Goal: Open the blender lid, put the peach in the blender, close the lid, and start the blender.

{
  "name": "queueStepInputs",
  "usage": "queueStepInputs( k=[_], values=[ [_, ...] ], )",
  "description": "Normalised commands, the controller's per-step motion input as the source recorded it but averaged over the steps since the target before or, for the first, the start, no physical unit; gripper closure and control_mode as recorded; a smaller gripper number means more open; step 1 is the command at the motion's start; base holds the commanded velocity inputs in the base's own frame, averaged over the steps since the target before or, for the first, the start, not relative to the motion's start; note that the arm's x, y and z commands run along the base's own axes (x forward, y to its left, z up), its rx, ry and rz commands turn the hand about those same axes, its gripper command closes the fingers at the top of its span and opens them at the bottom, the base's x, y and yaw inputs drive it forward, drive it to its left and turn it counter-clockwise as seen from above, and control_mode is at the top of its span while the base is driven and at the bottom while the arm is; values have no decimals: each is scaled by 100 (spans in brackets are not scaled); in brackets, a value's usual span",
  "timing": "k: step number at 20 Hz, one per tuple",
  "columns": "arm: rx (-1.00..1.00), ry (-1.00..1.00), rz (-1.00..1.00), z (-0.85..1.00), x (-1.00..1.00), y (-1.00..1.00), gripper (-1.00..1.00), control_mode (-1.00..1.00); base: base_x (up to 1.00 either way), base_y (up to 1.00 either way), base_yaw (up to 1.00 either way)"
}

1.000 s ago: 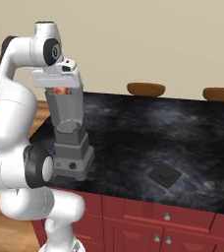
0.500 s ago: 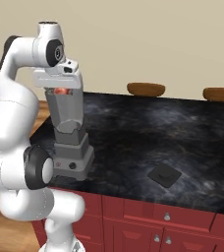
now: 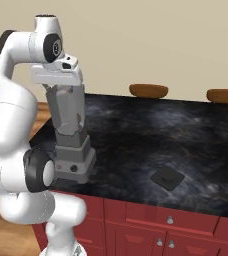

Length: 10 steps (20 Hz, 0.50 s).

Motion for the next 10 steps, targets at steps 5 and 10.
queueStepInputs(
  k=[5,10],
  values=[
    [0,-10,-4,44,-42,-3,-100,-100,0,0,0],
    [0,-16,-7,-15,-84,-82,-100,-100,0,0,0]
  ],
)
